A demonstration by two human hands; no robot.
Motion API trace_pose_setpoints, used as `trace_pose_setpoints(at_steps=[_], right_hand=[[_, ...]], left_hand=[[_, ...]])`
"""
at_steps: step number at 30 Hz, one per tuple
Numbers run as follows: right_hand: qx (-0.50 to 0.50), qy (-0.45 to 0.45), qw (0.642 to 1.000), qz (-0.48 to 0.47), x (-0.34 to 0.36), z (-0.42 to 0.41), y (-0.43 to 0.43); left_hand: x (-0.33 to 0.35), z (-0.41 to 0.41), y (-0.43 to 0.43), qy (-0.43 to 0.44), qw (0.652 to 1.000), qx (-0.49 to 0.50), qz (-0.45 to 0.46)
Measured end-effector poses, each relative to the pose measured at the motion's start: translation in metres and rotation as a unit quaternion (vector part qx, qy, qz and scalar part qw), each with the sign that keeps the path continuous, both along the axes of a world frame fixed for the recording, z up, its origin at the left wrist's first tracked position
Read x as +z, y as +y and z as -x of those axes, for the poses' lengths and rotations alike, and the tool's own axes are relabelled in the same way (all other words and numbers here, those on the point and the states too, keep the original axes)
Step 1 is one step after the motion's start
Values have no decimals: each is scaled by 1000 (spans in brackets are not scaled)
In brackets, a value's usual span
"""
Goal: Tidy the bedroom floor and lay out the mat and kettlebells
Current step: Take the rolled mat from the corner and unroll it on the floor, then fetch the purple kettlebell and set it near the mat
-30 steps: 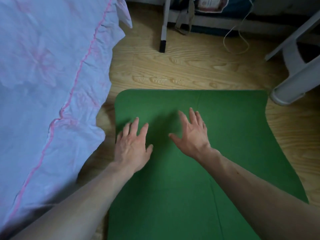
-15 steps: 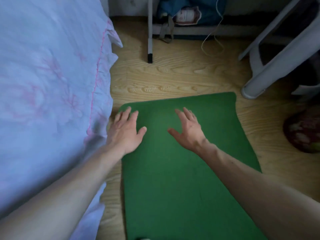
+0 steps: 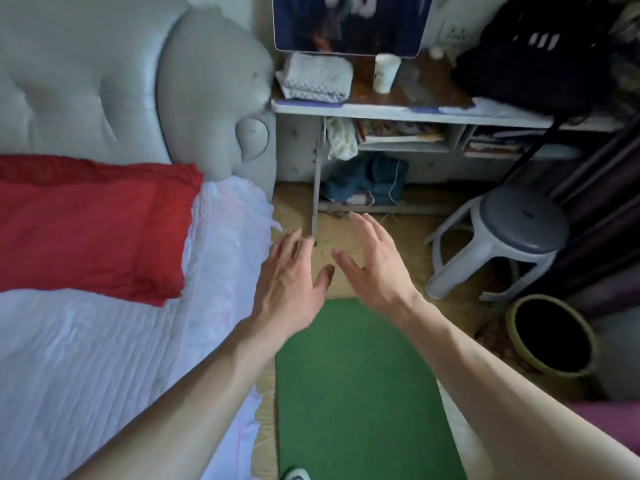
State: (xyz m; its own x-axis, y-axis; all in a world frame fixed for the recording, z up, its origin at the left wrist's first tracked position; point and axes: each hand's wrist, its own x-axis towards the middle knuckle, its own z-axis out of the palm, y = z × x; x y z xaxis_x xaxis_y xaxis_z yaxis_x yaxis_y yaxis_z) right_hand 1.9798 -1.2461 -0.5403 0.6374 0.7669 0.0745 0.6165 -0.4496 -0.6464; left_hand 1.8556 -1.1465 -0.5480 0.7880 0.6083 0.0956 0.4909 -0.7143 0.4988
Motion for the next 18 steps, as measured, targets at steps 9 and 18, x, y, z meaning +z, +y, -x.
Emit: trace_pose_setpoints(at_steps=[9, 18], right_hand=[[-62, 259, 942, -201, 190, 86, -136], [-64, 265, 938, -214, 266, 166, -311]], left_hand=[[178, 77, -98, -256, 907, 138, 305], [263, 176, -264, -327, 877, 128, 329]])
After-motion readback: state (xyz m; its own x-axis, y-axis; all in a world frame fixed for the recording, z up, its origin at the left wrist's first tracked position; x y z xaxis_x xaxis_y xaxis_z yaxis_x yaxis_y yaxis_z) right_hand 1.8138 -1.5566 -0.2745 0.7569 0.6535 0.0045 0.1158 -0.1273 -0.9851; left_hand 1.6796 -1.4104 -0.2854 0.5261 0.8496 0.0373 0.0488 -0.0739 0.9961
